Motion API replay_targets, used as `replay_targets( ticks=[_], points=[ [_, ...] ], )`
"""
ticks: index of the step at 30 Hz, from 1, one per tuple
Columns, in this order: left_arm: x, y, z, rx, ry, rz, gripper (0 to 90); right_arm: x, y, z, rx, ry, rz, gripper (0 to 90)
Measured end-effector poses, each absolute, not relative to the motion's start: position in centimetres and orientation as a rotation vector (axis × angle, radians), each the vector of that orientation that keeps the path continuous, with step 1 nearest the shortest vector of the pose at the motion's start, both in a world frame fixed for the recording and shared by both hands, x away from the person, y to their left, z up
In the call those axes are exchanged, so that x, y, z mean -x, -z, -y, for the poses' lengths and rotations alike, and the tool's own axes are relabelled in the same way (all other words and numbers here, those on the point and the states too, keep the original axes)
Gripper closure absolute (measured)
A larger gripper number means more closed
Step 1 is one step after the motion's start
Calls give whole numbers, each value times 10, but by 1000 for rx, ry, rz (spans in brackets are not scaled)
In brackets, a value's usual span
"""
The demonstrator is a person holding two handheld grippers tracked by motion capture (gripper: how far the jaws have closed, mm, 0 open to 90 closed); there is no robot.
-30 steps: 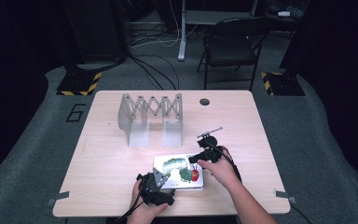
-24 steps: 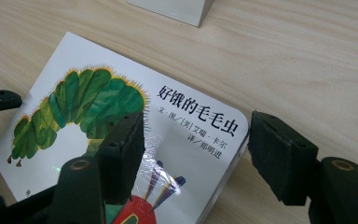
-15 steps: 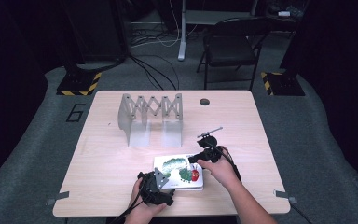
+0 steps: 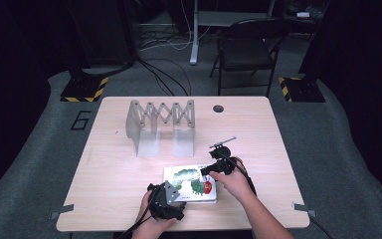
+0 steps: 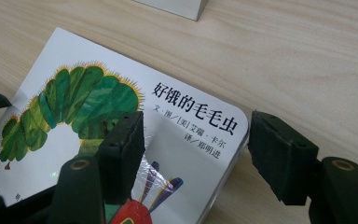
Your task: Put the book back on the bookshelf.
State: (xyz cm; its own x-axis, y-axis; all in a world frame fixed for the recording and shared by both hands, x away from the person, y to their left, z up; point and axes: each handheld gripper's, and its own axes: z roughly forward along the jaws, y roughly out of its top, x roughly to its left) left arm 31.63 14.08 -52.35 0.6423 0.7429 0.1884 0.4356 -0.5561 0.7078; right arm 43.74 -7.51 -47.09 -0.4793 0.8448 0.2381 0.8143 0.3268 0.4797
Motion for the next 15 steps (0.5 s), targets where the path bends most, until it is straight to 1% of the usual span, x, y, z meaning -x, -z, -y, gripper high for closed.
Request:
replay_targets(
  ticks=[1, 3, 15],
  points=[
    [-312, 522, -138, -2245, -671, -859, 125, -438, 471, 75, -1577, -859, -2512, 362],
    [-310, 523, -137, -2244, -691, -838, 173, -438, 470, 76, -1576, -864, -2511, 364],
    [-309, 526, -142, -2216, -675, -821, 177, -443, 473, 79, -1596, -884, -2546, 364]
  ],
)
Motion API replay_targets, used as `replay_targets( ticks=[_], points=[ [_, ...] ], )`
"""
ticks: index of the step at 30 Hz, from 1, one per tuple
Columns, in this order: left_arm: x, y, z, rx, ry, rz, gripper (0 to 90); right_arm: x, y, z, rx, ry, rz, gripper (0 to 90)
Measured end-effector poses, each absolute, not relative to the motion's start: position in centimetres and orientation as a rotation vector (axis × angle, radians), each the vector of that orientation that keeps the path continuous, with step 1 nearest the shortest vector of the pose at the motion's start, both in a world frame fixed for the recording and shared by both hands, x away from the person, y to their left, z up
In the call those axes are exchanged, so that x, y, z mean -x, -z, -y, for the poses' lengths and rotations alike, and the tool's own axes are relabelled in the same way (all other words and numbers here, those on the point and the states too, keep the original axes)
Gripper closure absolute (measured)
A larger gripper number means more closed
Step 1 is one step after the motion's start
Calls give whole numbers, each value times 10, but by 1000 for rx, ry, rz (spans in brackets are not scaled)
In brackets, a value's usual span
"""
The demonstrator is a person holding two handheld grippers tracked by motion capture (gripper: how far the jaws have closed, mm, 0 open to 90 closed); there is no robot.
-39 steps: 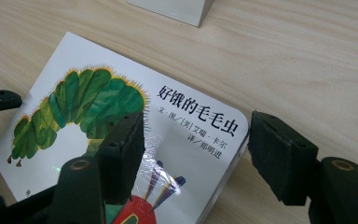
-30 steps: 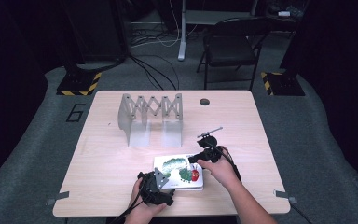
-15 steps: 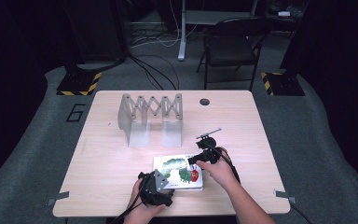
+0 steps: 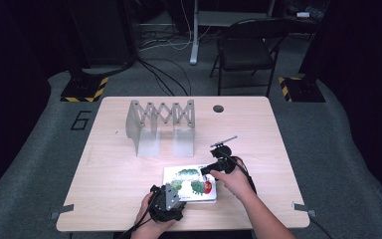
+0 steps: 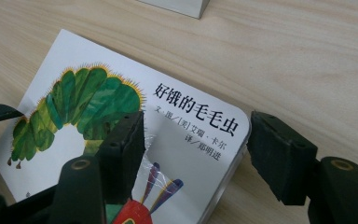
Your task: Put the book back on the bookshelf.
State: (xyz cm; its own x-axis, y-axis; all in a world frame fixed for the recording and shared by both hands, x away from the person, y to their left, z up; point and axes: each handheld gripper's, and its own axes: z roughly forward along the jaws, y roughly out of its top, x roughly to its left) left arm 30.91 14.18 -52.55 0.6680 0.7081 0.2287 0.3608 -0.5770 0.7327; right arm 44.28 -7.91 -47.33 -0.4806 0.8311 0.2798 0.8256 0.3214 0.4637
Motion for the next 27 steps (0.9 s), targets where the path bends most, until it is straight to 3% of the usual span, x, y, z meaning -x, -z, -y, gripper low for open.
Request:
replay_targets(
  ticks=[27],
  points=[
    [-307, 529, -145, -2180, -689, -800, 177, -466, 488, 77, -1672, -953, -2660, 315]
  ],
)
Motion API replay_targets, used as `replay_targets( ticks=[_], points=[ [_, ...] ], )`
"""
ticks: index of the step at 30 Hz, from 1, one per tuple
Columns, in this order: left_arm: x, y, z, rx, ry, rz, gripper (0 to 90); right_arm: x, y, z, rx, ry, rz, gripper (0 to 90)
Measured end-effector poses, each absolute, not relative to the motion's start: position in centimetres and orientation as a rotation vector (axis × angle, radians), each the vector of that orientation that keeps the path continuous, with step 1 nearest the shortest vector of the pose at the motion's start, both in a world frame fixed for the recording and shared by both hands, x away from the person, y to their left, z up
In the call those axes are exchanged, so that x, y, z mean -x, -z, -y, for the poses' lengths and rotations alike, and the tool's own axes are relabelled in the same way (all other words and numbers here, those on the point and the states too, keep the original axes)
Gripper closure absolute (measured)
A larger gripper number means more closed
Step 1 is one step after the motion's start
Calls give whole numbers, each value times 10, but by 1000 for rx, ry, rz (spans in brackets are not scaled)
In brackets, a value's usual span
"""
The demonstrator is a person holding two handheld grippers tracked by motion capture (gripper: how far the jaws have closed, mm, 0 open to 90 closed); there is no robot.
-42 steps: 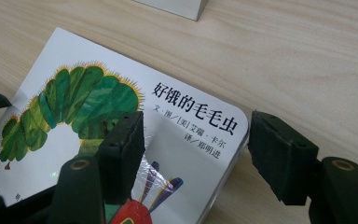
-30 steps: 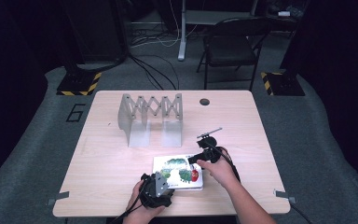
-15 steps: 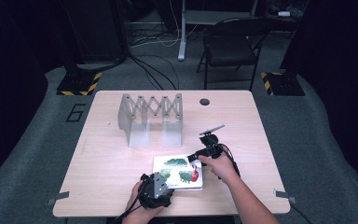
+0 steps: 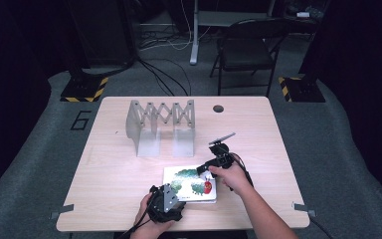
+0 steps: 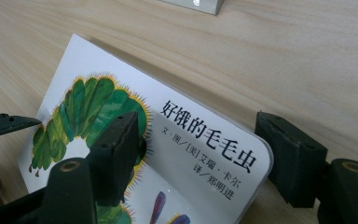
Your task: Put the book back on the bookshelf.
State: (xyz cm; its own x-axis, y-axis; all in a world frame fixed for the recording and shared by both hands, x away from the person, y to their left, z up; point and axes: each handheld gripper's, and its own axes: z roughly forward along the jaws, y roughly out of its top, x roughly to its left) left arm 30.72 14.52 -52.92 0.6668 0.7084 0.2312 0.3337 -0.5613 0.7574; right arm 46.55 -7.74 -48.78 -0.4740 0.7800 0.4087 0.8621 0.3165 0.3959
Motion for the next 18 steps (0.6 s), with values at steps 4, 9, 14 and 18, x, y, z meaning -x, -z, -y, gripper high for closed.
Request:
replay_targets(
  ticks=[4, 9, 14, 18],
  points=[
    [-307, 530, -145, -2175, -688, -799, 176, -467, 489, 75, 1513, 861, 2431, 297],
    [-307, 530, -145, -2174, -688, -800, 176, -468, 490, 74, 1495, 845, 2427, 288],
    [-308, 529, -145, -2184, -699, -803, 174, -469, 489, 75, 1478, 860, 2397, 227],
    [-309, 528, -144, -2187, -703, -797, 172, -467, 487, 73, 1435, 884, 2400, 176]
  ],
)
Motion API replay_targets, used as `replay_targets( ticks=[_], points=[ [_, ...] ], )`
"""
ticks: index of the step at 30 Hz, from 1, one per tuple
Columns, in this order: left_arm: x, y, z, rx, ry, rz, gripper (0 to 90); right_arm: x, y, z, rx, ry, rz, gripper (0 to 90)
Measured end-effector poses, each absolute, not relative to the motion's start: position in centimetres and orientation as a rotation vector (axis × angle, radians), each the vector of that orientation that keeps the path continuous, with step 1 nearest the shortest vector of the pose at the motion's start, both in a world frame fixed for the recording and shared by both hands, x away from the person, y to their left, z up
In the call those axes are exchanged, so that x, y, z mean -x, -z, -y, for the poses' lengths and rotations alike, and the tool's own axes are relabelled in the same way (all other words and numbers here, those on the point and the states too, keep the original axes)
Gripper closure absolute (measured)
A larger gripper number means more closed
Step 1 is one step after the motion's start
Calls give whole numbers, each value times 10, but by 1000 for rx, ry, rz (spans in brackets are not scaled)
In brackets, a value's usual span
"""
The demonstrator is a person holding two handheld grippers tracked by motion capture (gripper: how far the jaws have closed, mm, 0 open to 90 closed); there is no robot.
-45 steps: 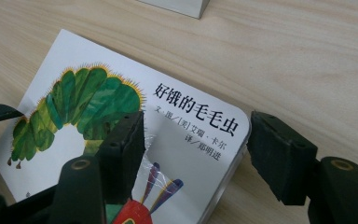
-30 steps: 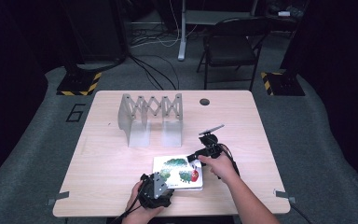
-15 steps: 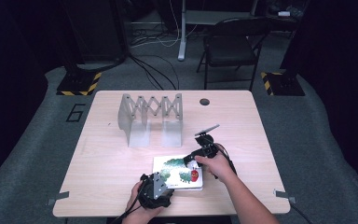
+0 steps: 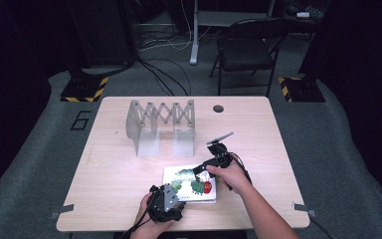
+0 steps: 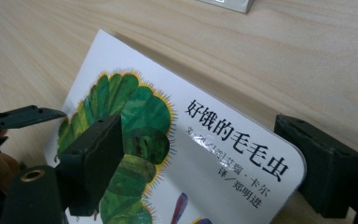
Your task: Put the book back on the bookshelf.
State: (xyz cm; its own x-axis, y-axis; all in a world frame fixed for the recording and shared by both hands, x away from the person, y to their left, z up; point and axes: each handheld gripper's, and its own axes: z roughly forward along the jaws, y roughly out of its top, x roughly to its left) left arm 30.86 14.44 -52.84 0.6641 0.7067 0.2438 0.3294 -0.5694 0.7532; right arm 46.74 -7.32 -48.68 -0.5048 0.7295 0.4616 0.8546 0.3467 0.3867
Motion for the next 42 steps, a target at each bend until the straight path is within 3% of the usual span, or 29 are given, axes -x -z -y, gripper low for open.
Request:
replay_targets(
  ticks=[3, 11, 15, 29, 39, 42],
  points=[
    [-309, 528, -145, -2191, -701, -829, 144, -467, 488, 74, 1456, 844, 2456, 298],
    [-312, 528, -145, -2182, -716, -952, 42, -469, 487, 79, 1426, 861, 2447, 355],
    [-318, 528, -150, -2171, -623, -1022, 13, -469, 487, 79, 1428, 863, 2446, 359],
    [-330, 522, -165, -2242, -390, -1039, 9, -470, 488, 79, 1439, 859, 2436, 369],
    [-340, 515, -180, -2184, -215, -1066, 52, -470, 488, 78, 1445, 850, 2432, 368],
    [-342, 513, -183, -2156, -192, -1096, 116, -470, 488, 78, 1447, 851, 2436, 368]
  ],
)
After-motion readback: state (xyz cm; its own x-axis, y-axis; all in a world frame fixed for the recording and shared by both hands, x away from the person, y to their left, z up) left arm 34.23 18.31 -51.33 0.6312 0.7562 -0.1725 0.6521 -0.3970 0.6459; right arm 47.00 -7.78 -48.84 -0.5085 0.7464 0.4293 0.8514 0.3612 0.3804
